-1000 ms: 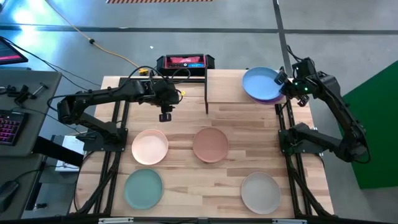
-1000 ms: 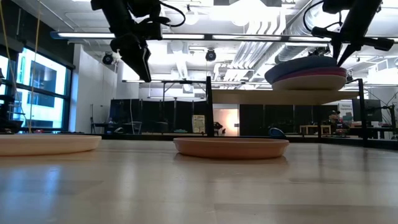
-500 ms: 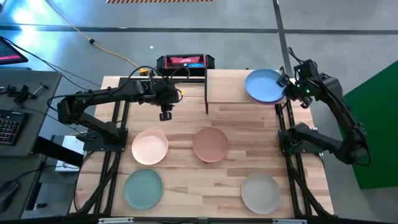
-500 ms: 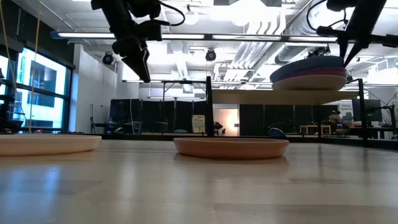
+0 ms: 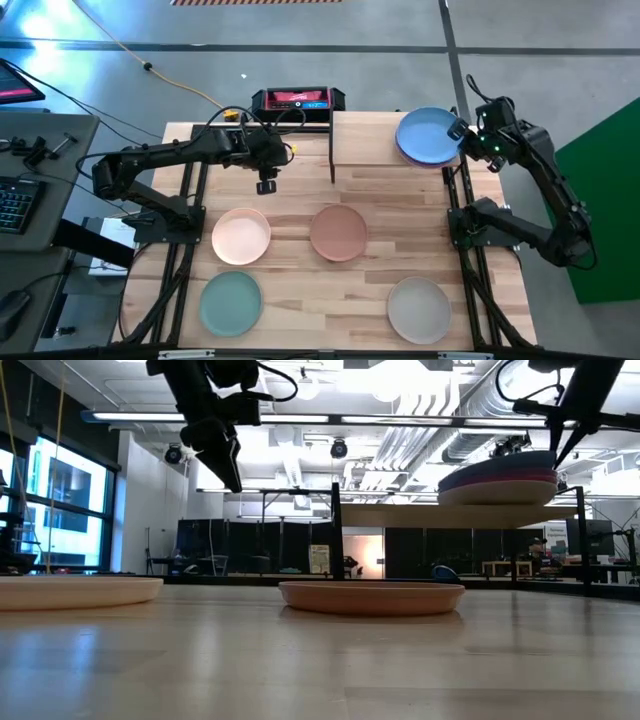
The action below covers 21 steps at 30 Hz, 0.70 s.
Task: Place and stack plates onto a shelf
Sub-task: Stack the blue plate on top of the violet plate on the shelf
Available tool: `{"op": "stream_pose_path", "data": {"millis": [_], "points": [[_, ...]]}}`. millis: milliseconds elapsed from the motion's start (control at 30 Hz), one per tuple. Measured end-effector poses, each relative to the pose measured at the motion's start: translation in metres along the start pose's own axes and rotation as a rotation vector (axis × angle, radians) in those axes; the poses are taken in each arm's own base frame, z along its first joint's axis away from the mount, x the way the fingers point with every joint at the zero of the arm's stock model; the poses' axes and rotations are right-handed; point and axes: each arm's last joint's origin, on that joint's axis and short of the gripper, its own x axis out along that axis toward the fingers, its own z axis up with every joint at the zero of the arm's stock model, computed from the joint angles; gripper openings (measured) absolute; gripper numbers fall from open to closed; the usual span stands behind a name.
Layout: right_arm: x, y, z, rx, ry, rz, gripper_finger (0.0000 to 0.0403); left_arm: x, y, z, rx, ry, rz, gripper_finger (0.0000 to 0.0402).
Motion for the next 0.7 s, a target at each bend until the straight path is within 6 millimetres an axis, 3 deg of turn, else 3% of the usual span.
{"op": "stream_pose_path", "data": {"millis": [700], "points": [[-0.0001, -0.0012, -0.0008, -0.030, 0.008, -0.012, 0.0001, 0.0000, 0.0000, 0.0000, 0.000, 0.000, 0.000, 0.0117]]}}
